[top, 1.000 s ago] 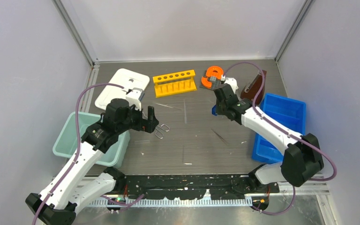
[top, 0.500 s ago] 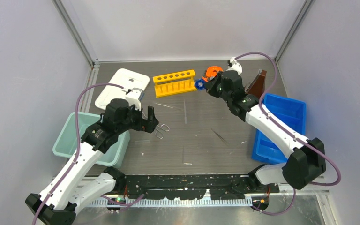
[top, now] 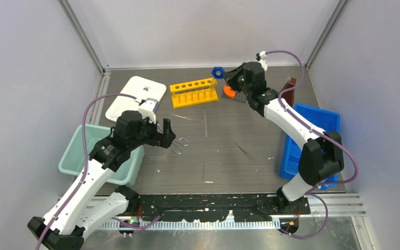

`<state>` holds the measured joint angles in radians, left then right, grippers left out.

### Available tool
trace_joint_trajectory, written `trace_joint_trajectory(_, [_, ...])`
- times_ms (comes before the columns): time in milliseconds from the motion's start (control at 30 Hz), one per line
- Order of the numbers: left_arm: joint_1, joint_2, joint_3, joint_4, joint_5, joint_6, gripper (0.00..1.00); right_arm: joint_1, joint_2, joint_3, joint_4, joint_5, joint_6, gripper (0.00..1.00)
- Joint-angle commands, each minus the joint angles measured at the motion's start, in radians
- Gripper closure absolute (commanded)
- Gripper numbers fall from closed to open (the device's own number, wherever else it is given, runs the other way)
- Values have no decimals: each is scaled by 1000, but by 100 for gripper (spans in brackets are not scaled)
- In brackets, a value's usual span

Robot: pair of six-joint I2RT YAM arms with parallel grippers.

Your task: Organize the chemistry lab equipment

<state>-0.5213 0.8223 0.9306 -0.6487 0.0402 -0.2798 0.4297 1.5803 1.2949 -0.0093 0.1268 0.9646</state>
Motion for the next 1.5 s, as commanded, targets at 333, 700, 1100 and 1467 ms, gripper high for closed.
trace_joint_trajectory(333, [-5,-16,-1,19,3,11,0,-12,49,144,-93,-6,71,99])
trace_joint_trajectory(700, [-8,-18,-4,19,9,8,0,-13,61,157,-146,26,58,100])
trace_joint_trajectory(1100, [-8,-19,-6,19,9,8,0,-26,115,219,-144,-1,53,99])
trace_joint_trajectory(1467, [-8,-15,-6,21,10,8,0,-37,150,233,-155,0,36,99])
